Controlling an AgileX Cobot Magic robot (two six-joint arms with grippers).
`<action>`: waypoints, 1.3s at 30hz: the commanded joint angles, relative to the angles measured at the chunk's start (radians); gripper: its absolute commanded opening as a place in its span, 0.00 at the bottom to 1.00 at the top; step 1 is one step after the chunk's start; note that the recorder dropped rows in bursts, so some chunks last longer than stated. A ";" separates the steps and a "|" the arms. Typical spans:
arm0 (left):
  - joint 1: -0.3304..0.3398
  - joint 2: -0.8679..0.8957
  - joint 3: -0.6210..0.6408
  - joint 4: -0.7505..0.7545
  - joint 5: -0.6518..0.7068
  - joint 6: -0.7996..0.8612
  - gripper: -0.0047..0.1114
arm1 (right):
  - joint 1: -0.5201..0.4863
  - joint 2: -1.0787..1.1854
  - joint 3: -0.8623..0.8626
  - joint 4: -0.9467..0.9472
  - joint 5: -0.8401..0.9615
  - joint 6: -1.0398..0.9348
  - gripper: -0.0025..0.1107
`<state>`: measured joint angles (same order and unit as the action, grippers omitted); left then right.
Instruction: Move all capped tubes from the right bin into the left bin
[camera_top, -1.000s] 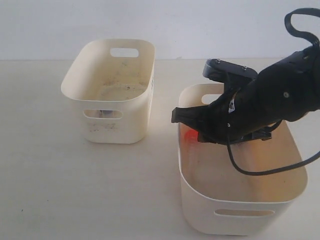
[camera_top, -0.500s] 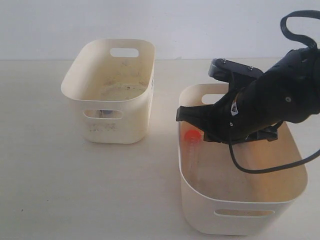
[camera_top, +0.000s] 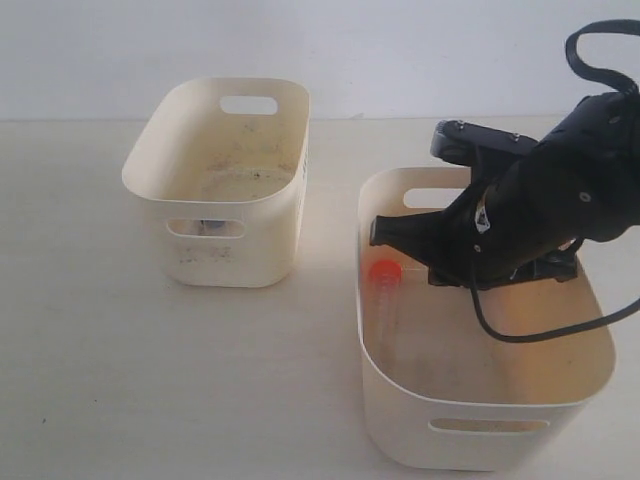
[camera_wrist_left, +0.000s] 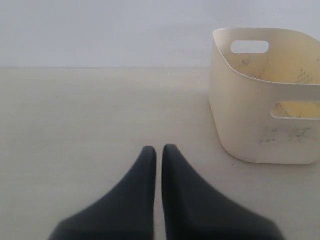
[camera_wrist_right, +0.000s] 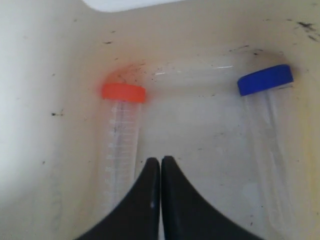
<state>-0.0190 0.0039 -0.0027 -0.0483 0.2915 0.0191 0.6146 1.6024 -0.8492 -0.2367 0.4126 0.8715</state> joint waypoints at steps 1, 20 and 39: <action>-0.002 -0.004 0.003 -0.009 0.004 -0.002 0.08 | -0.027 -0.005 0.003 -0.016 0.016 -0.022 0.02; -0.002 -0.004 0.003 -0.009 0.004 -0.002 0.08 | -0.023 0.063 0.003 0.058 -0.073 -0.071 0.11; -0.002 -0.004 0.003 -0.009 0.004 -0.002 0.08 | -0.023 0.065 0.003 0.157 -0.100 -0.123 0.32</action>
<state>-0.0190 0.0039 -0.0027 -0.0483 0.2915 0.0191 0.5979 1.6714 -0.8470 -0.0788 0.3087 0.7601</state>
